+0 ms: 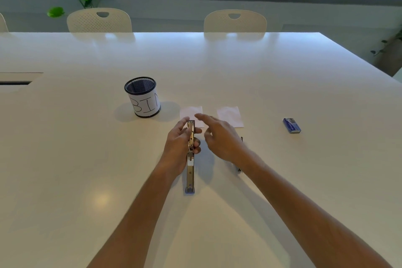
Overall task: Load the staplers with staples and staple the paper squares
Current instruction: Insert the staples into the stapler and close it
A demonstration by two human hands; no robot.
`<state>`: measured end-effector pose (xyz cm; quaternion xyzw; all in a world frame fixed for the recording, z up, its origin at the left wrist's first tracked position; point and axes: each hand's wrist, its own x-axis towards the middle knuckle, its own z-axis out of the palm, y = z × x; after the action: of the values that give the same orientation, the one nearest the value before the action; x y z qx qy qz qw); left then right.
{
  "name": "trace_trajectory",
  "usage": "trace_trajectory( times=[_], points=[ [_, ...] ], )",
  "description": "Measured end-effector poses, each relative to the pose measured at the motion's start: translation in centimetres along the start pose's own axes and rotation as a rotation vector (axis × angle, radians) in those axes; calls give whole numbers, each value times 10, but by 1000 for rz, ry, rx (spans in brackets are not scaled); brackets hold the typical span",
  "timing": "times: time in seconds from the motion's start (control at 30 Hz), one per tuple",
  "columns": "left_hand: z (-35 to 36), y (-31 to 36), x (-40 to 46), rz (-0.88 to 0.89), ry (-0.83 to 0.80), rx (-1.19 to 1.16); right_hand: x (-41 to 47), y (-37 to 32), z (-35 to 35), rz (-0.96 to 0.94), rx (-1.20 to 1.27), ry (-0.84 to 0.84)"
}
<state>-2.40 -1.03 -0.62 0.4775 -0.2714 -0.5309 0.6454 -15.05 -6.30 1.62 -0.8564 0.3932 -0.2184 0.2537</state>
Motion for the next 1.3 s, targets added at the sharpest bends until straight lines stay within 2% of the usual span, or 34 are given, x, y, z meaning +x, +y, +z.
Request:
trace_trajectory(
  times=[0.1,0.2,0.37,0.53,0.73,0.9,1.13,1.3],
  points=[
    [-1,5,1,-7,32,-97,-12,3,0,-138,-146,-107],
    [2,7,2,-30,92,-159,-22,4,5,-191,-211,-205],
    [8,10,1,-105,123,-268,-25,4,1,-184,-160,-199],
    [9,9,3,-81,117,-212,-27,3,1,-159,0,-94],
    [5,5,-2,-60,76,-301,-21,0,11,-106,32,73],
    [6,-1,-4,17,97,-206,-14,-4,15,-50,75,174],
    [14,1,-9,100,291,39,-16,-12,18,7,256,210],
    [14,2,-6,153,338,57,-16,-25,21,89,466,163]
  ],
)
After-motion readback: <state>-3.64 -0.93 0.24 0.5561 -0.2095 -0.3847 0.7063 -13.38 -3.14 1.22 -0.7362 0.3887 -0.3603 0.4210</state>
